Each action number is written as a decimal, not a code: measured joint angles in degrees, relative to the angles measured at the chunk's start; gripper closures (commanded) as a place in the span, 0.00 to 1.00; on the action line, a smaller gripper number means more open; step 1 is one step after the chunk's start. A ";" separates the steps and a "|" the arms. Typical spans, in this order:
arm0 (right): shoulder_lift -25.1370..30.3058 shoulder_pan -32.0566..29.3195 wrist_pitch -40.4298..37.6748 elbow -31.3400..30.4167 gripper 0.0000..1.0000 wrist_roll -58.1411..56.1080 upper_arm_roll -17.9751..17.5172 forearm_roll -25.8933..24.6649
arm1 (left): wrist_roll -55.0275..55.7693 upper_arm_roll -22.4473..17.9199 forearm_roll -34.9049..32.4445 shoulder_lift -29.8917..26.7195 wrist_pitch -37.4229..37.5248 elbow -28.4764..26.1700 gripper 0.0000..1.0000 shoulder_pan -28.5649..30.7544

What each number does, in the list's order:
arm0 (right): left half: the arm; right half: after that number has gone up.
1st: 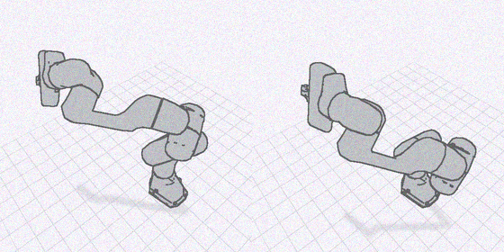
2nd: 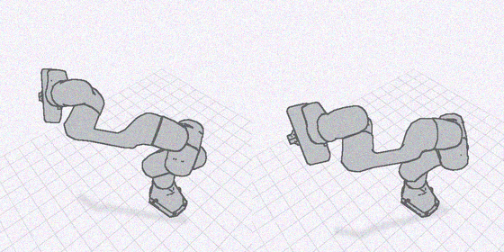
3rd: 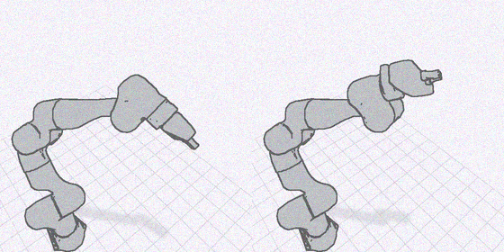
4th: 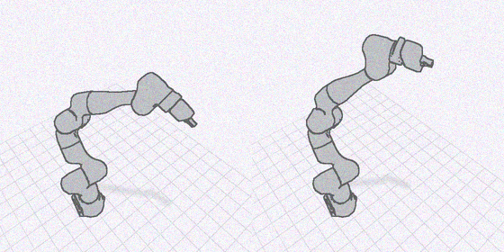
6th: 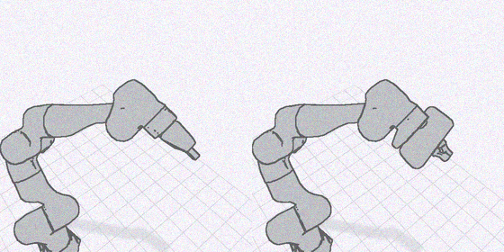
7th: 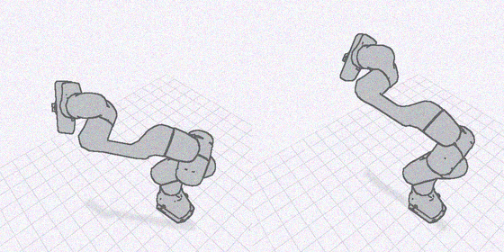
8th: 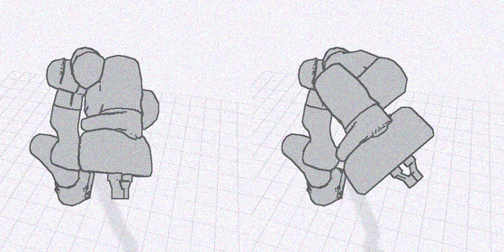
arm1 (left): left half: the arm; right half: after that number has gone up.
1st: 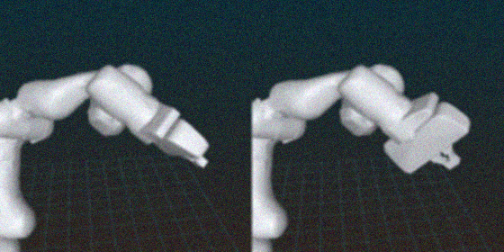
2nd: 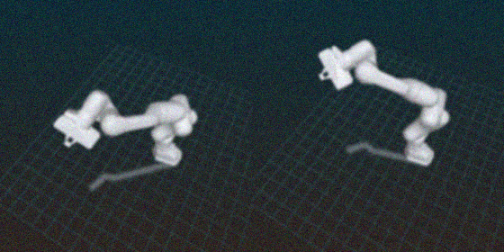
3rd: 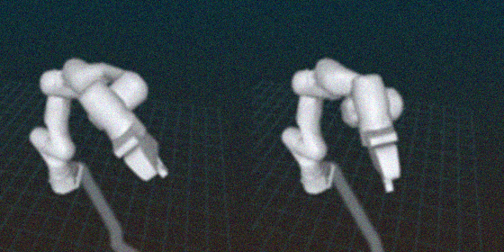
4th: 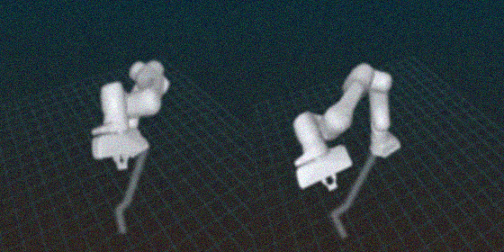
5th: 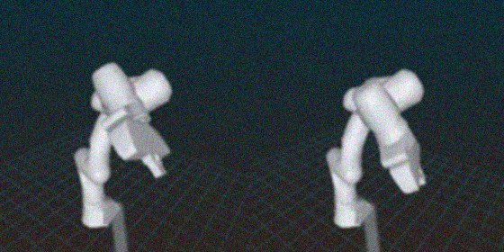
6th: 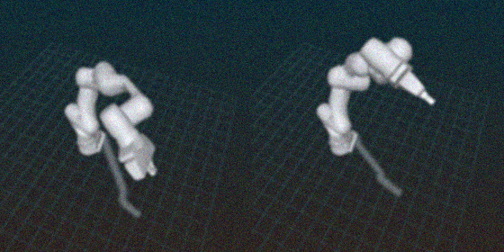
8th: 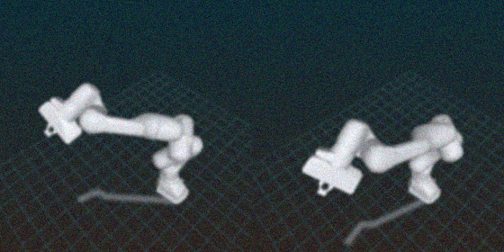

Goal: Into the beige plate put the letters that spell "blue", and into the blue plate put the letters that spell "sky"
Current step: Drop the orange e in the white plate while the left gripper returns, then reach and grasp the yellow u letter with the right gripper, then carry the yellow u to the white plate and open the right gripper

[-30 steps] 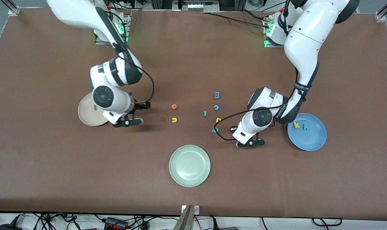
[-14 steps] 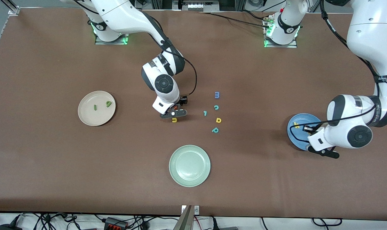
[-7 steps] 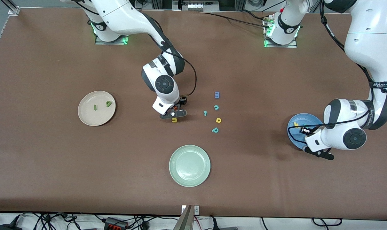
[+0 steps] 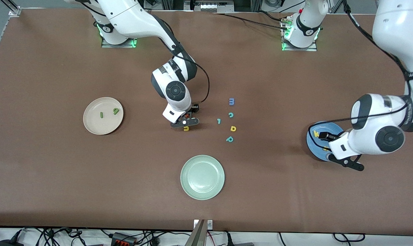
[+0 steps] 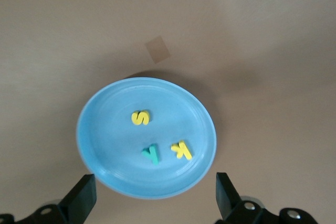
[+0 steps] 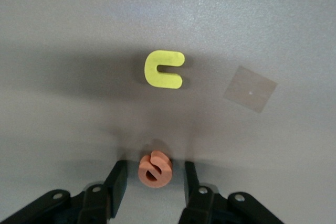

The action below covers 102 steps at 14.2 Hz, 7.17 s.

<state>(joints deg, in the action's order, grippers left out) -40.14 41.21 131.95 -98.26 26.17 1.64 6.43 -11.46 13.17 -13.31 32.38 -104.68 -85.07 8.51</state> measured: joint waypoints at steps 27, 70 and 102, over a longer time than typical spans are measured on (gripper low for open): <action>12.21 -29.24 -16.57 -11.67 0.84 -25.53 5.51 -3.10 | 7.74 -12.82 14.16 -33.95 10.08 -11.81 0.00 -8.74; -7.40 1.79 1.34 12.07 0.37 3.93 4.56 1.41 | 7.74 -11.94 14.16 -34.03 8.17 -11.88 0.00 -8.82; 13.92 -20.25 -15.16 -15.14 0.84 -25.24 14.78 0.43 | 7.74 -11.43 14.16 -34.03 8.17 -11.81 0.00 -8.91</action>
<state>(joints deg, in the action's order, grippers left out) -26.22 20.96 116.79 -113.40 0.93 16.42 6.86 -3.72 1.74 0.86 -1.65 -96.51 -96.89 -0.39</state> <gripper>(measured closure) 0.736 0.000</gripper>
